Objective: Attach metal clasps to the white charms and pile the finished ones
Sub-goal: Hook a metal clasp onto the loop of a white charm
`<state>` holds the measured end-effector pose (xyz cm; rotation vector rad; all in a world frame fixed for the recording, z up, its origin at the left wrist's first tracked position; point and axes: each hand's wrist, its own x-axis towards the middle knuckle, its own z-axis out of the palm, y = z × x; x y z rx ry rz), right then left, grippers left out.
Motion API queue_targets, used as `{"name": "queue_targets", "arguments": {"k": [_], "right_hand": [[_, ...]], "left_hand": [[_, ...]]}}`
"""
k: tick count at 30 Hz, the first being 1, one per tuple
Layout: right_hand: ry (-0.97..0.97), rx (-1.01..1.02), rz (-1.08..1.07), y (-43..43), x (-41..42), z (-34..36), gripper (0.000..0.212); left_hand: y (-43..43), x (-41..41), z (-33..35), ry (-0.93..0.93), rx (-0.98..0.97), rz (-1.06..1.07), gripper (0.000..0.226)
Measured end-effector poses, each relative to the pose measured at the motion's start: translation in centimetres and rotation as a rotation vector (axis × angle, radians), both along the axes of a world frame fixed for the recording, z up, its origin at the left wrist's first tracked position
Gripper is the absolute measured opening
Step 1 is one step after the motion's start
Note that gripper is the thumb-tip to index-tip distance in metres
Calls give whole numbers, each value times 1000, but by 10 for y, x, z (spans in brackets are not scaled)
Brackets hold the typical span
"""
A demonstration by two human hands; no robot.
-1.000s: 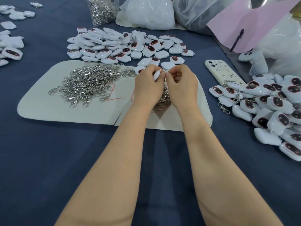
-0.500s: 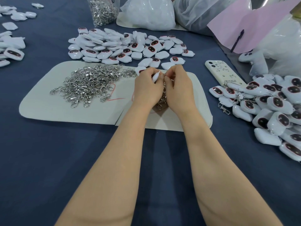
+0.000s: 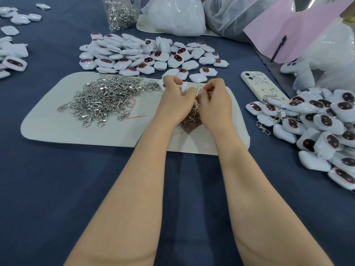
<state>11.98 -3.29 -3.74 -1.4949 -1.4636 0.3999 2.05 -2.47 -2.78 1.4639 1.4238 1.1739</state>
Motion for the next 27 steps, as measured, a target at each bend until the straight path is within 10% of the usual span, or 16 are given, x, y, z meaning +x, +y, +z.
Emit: {"name": "queue_targets", "arguments": {"k": [27], "right_hand": [[-211,-7,74,-2,-2,-1,14]], "left_hand": [[6,-8,-3,87,42,-35,28]]}}
